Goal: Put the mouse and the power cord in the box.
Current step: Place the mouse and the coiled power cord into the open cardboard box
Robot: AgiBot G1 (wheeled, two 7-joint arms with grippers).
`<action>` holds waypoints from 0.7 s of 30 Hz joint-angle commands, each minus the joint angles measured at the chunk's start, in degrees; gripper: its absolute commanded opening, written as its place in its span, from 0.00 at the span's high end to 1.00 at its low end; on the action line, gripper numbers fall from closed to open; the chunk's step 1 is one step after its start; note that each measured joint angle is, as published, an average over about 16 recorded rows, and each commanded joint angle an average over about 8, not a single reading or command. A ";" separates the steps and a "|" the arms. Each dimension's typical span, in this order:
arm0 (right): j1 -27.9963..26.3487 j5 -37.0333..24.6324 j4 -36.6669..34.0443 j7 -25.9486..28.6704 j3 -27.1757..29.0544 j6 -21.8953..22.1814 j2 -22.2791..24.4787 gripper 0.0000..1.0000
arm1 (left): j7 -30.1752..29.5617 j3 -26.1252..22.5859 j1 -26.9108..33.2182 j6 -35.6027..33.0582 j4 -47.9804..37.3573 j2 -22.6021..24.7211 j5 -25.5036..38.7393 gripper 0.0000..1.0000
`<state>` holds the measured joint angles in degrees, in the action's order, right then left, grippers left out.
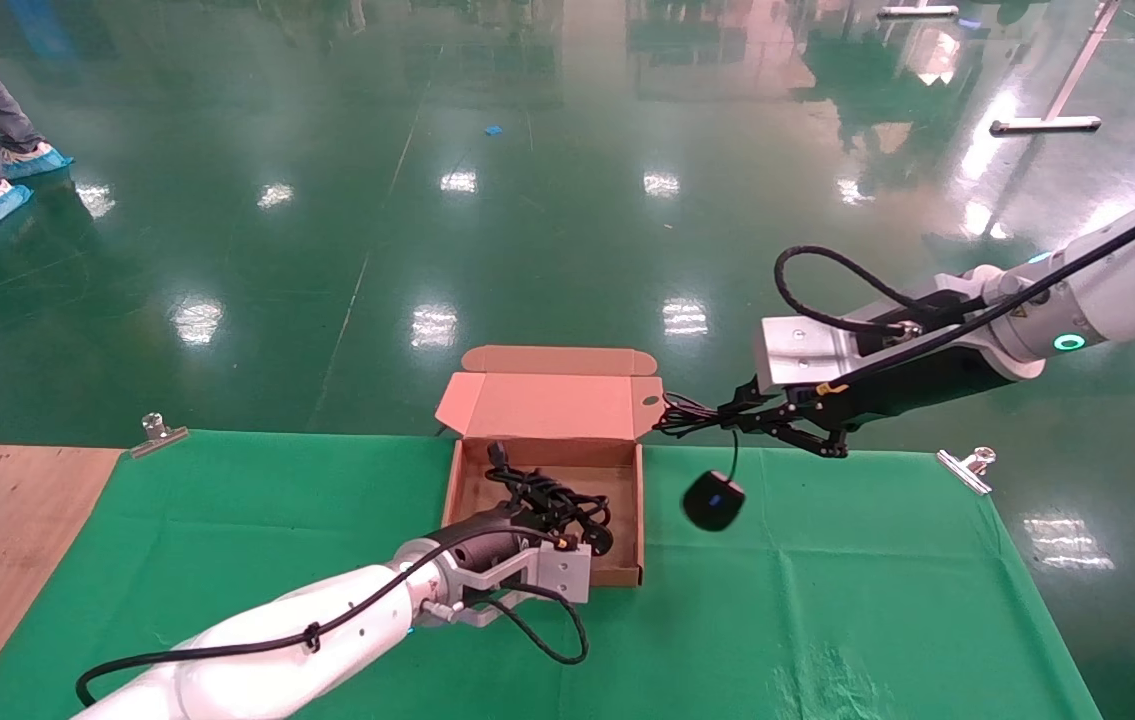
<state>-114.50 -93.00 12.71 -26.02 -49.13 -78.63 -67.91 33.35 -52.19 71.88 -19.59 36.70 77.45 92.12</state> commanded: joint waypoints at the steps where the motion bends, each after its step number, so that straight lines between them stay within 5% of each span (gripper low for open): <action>1: 0.09 0.01 0.01 0.00 0.00 -0.04 0.12 1.00 | -1.56 -1.10 0.26 0.12 -0.15 -0.02 0.23 0.61; 5: 0.18 0.16 0.02 0.02 0.09 -0.21 0.15 1.00 | -3.63 -2.54 0.96 -0.48 -0.26 -0.20 0.24 0.12; 7: 0.25 0.24 0.06 0.01 0.13 -0.31 0.15 1.00 | -4.40 -3.12 1.23 -0.77 -0.24 -0.29 0.16 0.00; 21: 1.12 0.67 1.08 0.46 0.29 -0.92 -0.01 1.00 | -7.23 -6.07 1.96 0.20 0.13 -0.52 0.21 0.00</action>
<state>-113.44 -92.33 13.82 -25.52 -48.83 -79.55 -67.91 26.26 -58.17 74.03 -20.39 37.33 76.71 91.95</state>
